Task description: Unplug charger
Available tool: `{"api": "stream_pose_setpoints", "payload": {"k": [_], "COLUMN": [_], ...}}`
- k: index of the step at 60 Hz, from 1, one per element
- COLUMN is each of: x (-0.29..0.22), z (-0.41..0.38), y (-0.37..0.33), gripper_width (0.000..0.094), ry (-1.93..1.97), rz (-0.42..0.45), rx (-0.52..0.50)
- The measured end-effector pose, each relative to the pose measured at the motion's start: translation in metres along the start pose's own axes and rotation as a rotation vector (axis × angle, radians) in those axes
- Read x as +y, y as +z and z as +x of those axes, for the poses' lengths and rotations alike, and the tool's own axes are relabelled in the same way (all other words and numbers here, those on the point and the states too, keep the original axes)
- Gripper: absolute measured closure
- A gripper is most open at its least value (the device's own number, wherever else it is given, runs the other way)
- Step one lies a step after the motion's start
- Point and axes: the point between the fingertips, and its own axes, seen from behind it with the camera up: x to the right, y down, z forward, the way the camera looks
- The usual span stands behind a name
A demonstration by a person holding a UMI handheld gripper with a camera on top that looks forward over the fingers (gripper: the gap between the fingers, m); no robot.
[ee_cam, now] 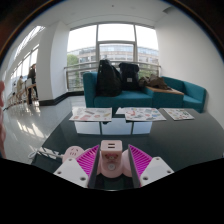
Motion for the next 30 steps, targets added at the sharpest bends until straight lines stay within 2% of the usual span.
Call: {"api": "stream_pose_setpoints", "payload": {"k": [3,5,7,16,25,27,30], "x": [-0.004,-0.005,-0.006,-0.003,-0.009,-0.057,-0.153], "z": [-0.005,-0.009,-0.001,-0.003,-0.003,-0.001,0.023], "y": [0.013,0.015,0.017,0.017,0.013,0.003,-0.037], "gripper_width": [0.048,0.0568,0.0645,0.0746,0.0774,0.0781,0.0783], "ry": [-0.018,-0.022,-0.025,0.002,0.047,0.083,0.046], "rz": [0.009,0.014,0.016,0.029,-0.01,0.093,0.307], "rx": [-0.017,-0.03,0.0,0.012,-0.002,-0.019,0.032]}}
